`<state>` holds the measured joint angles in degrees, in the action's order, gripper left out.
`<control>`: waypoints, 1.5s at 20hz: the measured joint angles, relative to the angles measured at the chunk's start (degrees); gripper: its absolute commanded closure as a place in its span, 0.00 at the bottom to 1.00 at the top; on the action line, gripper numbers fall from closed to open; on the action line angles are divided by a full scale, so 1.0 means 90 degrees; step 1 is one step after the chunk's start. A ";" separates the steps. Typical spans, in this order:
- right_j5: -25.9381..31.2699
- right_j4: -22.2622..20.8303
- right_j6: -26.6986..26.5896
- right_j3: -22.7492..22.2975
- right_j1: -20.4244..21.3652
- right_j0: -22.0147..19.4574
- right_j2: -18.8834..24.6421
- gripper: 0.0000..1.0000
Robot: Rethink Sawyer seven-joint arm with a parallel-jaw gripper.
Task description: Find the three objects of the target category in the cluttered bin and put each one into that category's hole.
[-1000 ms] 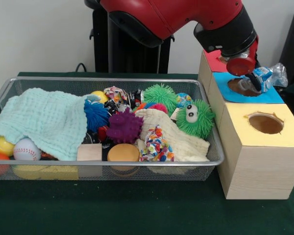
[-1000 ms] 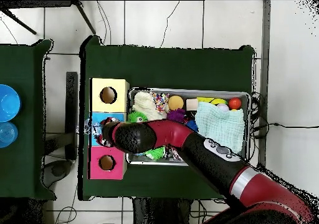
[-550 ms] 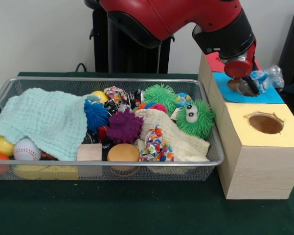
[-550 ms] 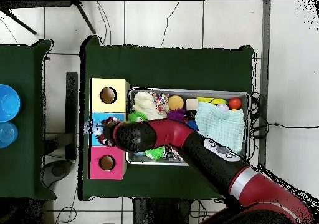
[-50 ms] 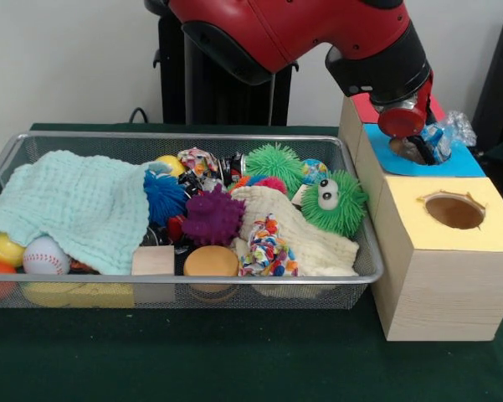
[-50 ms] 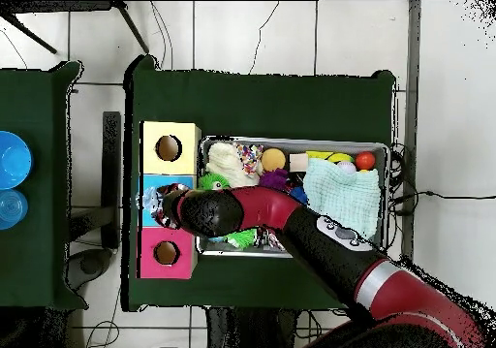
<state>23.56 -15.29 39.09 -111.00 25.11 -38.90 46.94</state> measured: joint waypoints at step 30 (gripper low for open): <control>0.0188 -0.0034 0.0000 -0.0007 0.1318 0.0002 -0.0052 0.00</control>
<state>25.25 -15.59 39.09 -111.06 36.96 -38.88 46.47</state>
